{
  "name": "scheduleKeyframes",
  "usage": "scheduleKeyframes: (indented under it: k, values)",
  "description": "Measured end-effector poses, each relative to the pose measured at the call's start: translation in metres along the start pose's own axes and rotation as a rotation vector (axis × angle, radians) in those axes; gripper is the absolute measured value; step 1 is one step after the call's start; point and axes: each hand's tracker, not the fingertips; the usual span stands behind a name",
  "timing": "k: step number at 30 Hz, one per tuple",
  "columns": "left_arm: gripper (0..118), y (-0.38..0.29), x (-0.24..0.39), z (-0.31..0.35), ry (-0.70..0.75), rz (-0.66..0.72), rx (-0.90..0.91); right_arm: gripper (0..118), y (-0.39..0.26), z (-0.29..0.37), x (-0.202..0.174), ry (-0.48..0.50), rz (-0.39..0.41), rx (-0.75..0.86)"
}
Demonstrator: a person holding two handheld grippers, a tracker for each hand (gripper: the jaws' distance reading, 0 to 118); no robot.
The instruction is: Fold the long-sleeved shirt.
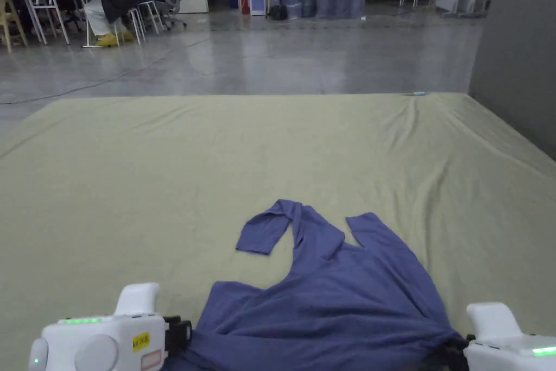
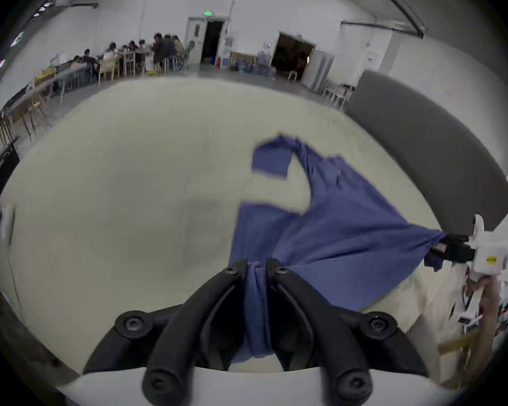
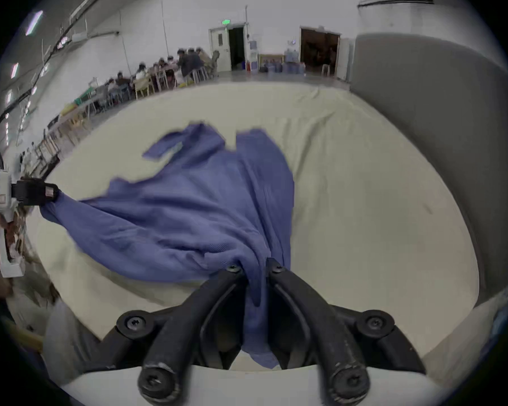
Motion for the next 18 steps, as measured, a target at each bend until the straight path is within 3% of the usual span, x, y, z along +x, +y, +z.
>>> scheduleKeyframes:
  k: [4,5,6,7,8,9,10,11,14,15,16,17,18]
  values:
    - [6,-0.025,-0.006,-0.013,0.001,0.031,0.001,7,-0.010,-0.019,0.004,-0.019,-0.003,-0.023]
    - [9,-0.025,-0.007,-0.012,0.001,0.045,0.012,18,-0.009,-0.020,0.004,-0.022,-0.003,-0.019]
    - [17,-0.024,-0.007,-0.007,-0.012,0.080,0.046,42,-0.007,-0.016,0.007,-0.025,-0.008,-0.007]
    - [25,-0.021,-0.009,0.005,-0.028,0.089,0.073,51,-0.004,-0.009,0.006,-0.018,-0.019,0.007]
    - [25,-0.018,-0.007,0.016,-0.026,0.086,0.076,51,-0.002,0.002,0.005,-0.024,-0.033,0.030]
    - [59,-0.017,-0.005,0.024,-0.027,0.082,0.077,84,-0.002,0.013,0.005,-0.035,-0.039,0.068]
    - [108,-0.017,-0.002,0.034,-0.041,0.075,0.100,104,-0.002,0.035,0.006,-0.015,-0.044,0.132]
    - [116,-0.019,-0.009,0.041,-0.057,0.076,0.124,104,-0.002,0.049,0.005,-0.009,-0.058,0.167]
    - [115,-0.018,-0.001,0.062,-0.047,0.042,0.167,100,-0.010,0.081,0.001,0.025,-0.112,0.213]
    - [112,-0.028,0.005,0.071,-0.036,0.040,0.166,88,-0.014,0.085,-0.001,0.044,-0.110,0.228]
    - [86,-0.034,0.006,0.074,-0.023,0.036,0.180,46,-0.017,0.086,-0.005,0.027,-0.097,0.216]
    - [37,-0.037,0.007,0.073,-0.009,0.032,0.183,1,-0.018,0.083,-0.009,0.010,-0.094,0.203]
    - [0,-0.040,0.007,0.068,0.019,0.033,0.168,0,-0.022,0.080,-0.009,-0.016,-0.097,0.195]
